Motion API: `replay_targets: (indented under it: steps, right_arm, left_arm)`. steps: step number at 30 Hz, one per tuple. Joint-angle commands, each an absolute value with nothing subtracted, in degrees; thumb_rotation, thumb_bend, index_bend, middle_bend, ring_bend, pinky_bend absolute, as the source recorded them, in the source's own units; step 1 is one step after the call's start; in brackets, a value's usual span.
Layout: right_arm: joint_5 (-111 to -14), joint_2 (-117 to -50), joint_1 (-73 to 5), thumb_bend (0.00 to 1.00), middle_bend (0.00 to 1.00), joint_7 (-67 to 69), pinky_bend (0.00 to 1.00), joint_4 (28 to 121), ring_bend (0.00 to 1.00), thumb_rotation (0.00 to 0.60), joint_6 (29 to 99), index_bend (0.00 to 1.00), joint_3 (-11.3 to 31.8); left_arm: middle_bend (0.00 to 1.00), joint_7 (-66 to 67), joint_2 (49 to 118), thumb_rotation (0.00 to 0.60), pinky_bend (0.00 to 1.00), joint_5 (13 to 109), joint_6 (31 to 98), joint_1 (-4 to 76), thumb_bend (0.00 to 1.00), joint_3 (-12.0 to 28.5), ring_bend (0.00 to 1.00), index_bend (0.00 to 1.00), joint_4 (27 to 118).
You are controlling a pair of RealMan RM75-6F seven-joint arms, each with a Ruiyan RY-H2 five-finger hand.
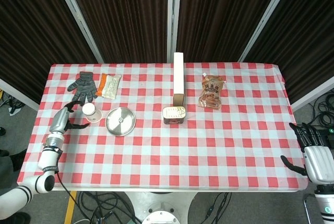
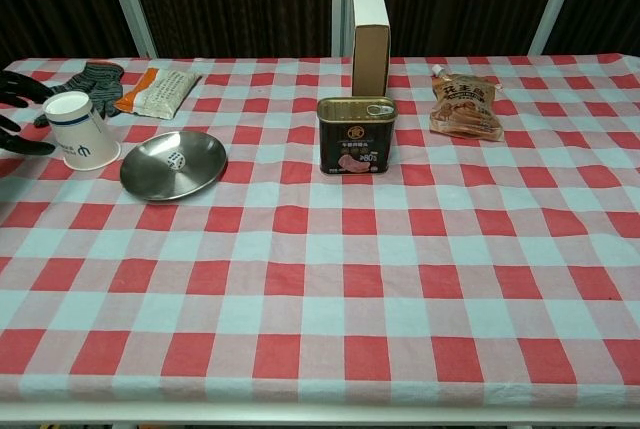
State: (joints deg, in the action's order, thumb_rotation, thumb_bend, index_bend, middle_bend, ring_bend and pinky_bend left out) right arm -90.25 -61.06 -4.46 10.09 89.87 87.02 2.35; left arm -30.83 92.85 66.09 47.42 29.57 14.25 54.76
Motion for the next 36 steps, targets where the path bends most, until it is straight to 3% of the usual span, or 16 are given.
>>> replay_targets:
  steps: [1,6,9,15,18,24,36]
  right_arm:
    - [-90.02,-60.92,-4.31,0.15,0.14,9.79,0.05,90.14,0.0,0.6,87.04,0.04,2.34]
    - [-89.77,-60.8,-4.32,0.15,0.14,9.18,0.05,90.63,0.0,0.6,86.8,0.04,2.4]
    - [-89.63,-60.74,-4.43,0.15,0.14,8.86,0.05,90.97,0.0,0.6,86.56,0.04,2.49]
    - [-89.61,-60.72,-4.62,0.15,0.14,8.57,0.05,91.23,0.0,0.6,86.2,0.04,2.55]
    - [-89.61,-60.79,-4.75,0.15,0.15,8.51,0.05,91.25,0.0,0.6,86.0,0.04,2.59]
    - [-89.76,-60.78,-4.78,0.15,0.15,8.34,0.05,91.4,0.0,0.6,86.01,0.04,2.56]
    - [-89.85,-60.85,-4.36,0.15,0.15,8.92,0.05,90.89,0.0,0.6,86.43,0.04,2.36]
  left_arm:
    - [0.15,-33.09,94.59,0.6,0.24,67.19,45.3,31.39,0.09,14.79,0.11,0.21,52.4]
    - [0.16,-35.44,95.61,0.6,0.24,67.37,43.87,32.49,0.1,15.5,0.11,0.25,50.41]
    - [0.17,-36.9,95.51,0.6,0.24,68.35,43.95,32.55,0.14,15.3,0.11,0.3,50.28]
    - [0.18,-37.61,95.22,0.6,0.24,68.61,43.47,32.46,0.21,15.04,0.11,0.32,49.54]
    - [0.22,-37.62,95.61,0.6,0.24,68.23,43.89,32.37,0.24,15.37,0.13,0.36,48.69]
    - [0.38,-37.12,96.26,0.6,0.27,67.92,45.02,32.69,0.29,16.19,0.25,0.54,48.19]
    - [0.4,-32.9,91.58,0.6,0.27,73.78,52.9,33.39,0.28,15.66,0.26,0.55,62.26]
